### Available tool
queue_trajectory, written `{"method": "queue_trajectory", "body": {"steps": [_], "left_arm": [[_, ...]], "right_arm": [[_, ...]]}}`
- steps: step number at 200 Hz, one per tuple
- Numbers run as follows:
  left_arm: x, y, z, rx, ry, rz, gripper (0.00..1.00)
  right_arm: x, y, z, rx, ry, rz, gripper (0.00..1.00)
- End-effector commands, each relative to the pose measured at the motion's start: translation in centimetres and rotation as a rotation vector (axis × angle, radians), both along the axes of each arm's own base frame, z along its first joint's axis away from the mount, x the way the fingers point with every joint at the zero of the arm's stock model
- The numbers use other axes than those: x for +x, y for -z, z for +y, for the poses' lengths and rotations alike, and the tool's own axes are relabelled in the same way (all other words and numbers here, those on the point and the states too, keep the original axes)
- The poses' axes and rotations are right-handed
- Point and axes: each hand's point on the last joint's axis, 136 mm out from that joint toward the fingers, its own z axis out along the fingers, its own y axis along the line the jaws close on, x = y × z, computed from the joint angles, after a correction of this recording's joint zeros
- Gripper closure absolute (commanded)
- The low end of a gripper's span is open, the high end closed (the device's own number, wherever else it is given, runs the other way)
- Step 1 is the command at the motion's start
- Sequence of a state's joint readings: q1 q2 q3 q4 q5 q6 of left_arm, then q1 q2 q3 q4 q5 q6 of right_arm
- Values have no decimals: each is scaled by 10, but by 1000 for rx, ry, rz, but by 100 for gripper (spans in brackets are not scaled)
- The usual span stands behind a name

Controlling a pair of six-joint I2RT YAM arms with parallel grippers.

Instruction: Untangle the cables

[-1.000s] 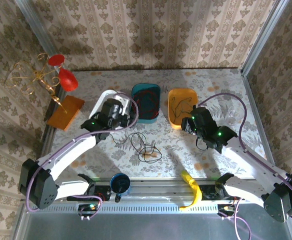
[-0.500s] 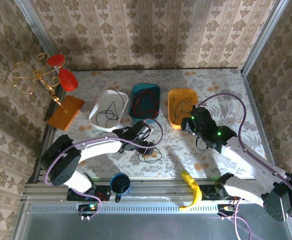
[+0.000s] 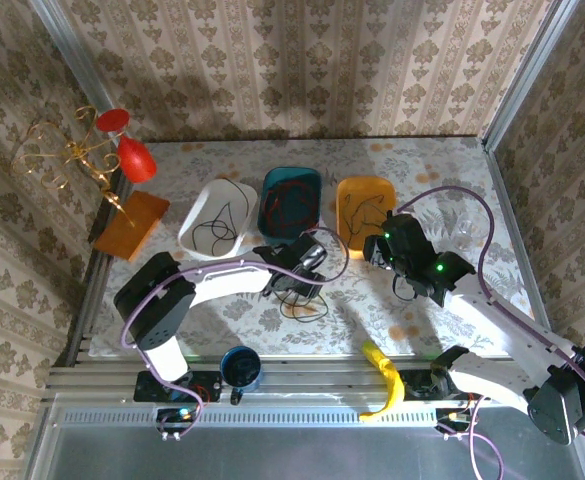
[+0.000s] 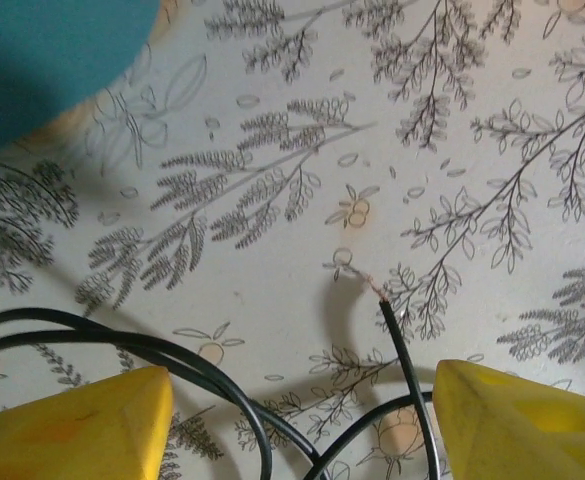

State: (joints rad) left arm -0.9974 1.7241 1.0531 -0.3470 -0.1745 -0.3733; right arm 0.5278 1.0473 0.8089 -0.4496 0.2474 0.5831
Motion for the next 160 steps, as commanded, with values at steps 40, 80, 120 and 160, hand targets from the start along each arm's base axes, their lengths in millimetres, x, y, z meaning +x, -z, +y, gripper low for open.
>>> {"method": "queue_trajectory", "body": {"steps": [40,80,120,160], "left_arm": [[-8,9,15,153,-27,22,39],[-11,14,16,142,-44,45,55],[-11,22,23,158,-64,74,66],[-13,26,31,165,-77,87,68]], "right_arm": [[-4,4,-7,-3,23,10,52],[-4,4,-6,-1,22,12,52],[-4,3,-6,-2,23,11,52],[-5,4,-7,-8,24,12,52]]}}
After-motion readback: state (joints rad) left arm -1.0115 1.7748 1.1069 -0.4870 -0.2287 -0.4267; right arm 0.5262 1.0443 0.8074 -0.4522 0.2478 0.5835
